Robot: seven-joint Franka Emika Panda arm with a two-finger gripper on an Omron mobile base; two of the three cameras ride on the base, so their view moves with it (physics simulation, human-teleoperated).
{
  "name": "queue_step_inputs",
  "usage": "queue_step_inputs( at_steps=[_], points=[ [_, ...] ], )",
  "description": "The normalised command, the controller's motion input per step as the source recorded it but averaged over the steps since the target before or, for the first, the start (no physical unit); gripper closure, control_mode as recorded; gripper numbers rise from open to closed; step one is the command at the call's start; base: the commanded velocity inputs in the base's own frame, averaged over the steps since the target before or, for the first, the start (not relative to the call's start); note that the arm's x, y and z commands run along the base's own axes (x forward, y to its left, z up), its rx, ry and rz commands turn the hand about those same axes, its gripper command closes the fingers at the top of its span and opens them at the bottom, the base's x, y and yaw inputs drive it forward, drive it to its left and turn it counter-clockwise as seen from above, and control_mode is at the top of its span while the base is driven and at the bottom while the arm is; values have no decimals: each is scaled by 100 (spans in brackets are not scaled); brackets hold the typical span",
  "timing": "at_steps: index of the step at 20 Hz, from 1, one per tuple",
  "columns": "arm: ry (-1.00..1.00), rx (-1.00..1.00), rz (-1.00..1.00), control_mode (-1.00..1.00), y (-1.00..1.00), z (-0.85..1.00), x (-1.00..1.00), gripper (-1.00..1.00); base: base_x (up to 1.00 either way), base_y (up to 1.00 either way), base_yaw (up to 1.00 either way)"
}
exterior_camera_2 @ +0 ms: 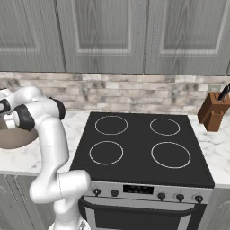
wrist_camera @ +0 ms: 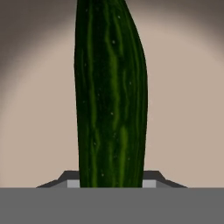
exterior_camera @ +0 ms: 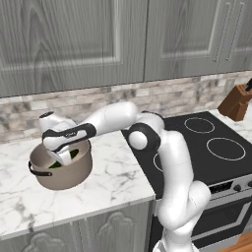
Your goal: Turn on the sink faucet. Then move the cucumber from the counter to the sink. Turn off the sink. Move the vegetable from the sink to the pot next to the stove. Finally move the pot to the rear left burner.
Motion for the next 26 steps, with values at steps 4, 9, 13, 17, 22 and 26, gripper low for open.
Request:
queue_step_inputs(
  at_steps=[4,9,13,17,22,26],
  points=[
    [0,1,0,-100,0,-11,-16,-100,0,0,0],
    [-8,3,0,-100,0,0,-44,-100,0,0,0],
    [-11,3,-1,-100,-9,10,-47,-100,0,0,0],
    [-11,3,-4,-100,-21,21,-33,-100,0,0,0],
    [-13,6,-5,-100,-36,30,-20,-100,0,0,0],
    [-11,8,-7,-100,-31,35,-25,-100,0,0,0]
  ],
)
